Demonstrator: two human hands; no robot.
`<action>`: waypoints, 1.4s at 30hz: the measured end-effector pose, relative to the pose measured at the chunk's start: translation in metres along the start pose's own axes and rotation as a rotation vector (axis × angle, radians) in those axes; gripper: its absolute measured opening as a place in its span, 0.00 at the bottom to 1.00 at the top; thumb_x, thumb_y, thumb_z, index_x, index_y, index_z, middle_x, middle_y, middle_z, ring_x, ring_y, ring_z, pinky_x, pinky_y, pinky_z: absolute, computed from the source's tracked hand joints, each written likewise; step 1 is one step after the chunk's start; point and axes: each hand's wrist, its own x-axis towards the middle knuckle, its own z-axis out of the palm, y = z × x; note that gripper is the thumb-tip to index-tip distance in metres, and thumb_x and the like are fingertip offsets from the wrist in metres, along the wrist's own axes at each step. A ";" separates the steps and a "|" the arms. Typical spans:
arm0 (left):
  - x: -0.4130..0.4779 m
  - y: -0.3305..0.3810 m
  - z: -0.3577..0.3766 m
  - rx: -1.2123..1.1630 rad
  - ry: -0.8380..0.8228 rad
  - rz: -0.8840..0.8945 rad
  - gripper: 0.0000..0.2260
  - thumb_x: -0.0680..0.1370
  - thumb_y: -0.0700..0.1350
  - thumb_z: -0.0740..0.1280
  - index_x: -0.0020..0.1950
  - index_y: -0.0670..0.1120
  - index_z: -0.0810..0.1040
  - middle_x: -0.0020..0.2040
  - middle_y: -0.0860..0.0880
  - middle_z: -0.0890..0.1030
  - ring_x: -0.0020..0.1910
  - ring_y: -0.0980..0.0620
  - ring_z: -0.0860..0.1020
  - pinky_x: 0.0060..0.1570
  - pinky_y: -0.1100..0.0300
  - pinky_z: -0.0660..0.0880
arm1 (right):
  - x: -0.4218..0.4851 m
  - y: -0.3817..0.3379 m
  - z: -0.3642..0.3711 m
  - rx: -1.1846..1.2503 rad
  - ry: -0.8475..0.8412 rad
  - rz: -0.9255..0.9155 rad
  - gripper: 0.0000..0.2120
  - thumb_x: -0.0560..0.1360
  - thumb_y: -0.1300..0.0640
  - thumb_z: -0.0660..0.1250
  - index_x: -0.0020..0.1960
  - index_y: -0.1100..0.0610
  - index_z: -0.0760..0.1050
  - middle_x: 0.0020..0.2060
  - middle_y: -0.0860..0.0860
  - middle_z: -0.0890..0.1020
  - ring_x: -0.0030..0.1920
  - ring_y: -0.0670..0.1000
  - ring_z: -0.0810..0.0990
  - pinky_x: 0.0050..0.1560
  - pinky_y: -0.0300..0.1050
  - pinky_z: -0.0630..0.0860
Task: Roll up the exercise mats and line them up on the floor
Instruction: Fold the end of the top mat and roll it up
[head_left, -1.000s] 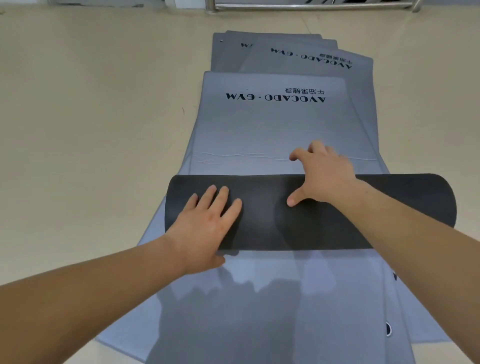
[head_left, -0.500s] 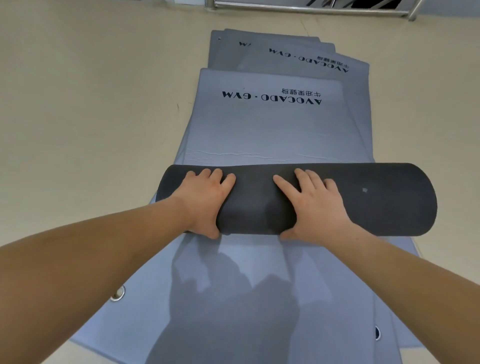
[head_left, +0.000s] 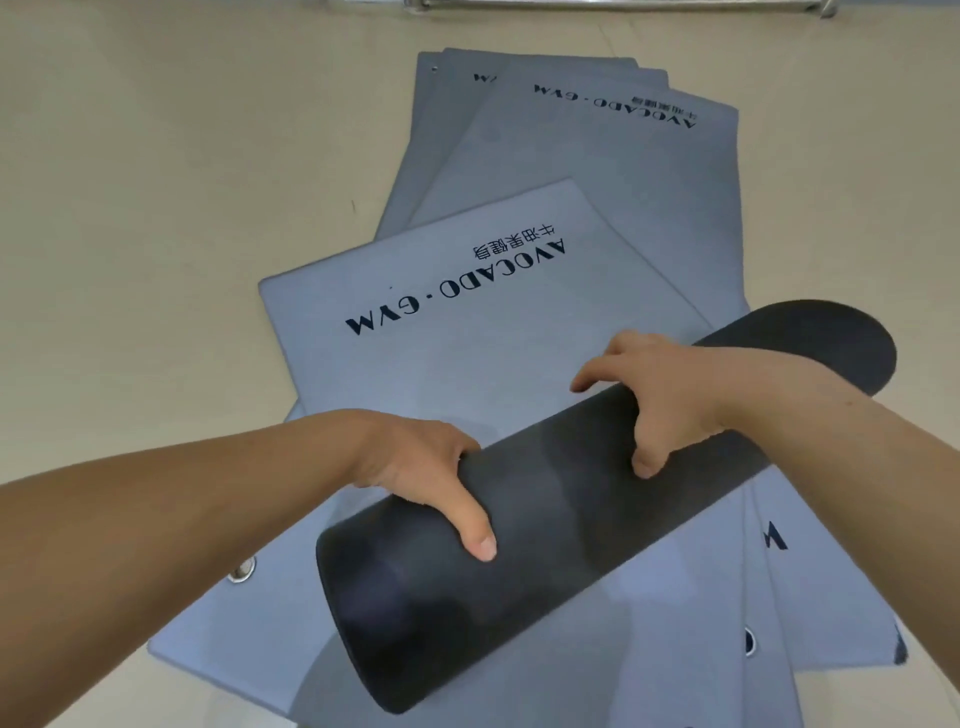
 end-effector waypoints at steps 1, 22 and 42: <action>0.002 -0.010 -0.004 -0.038 0.022 0.013 0.31 0.64 0.54 0.85 0.65 0.57 0.80 0.57 0.57 0.87 0.55 0.54 0.86 0.62 0.52 0.82 | -0.004 -0.003 -0.003 -0.022 0.060 -0.004 0.43 0.65 0.46 0.81 0.75 0.37 0.63 0.64 0.46 0.65 0.63 0.53 0.71 0.61 0.57 0.77; -0.047 0.017 0.008 0.751 0.454 -0.245 0.38 0.64 0.77 0.72 0.58 0.49 0.72 0.52 0.50 0.73 0.41 0.51 0.70 0.43 0.53 0.75 | 0.075 -0.049 0.004 -0.031 0.580 0.166 0.38 0.62 0.24 0.74 0.63 0.45 0.72 0.60 0.50 0.69 0.64 0.56 0.69 0.64 0.56 0.70; -0.033 -0.063 -0.049 0.237 0.605 -0.083 0.46 0.53 0.71 0.79 0.66 0.59 0.70 0.56 0.58 0.80 0.54 0.51 0.81 0.56 0.50 0.80 | 0.073 -0.059 0.098 0.825 0.651 0.138 0.43 0.76 0.31 0.66 0.82 0.33 0.44 0.83 0.50 0.36 0.82 0.56 0.35 0.79 0.60 0.53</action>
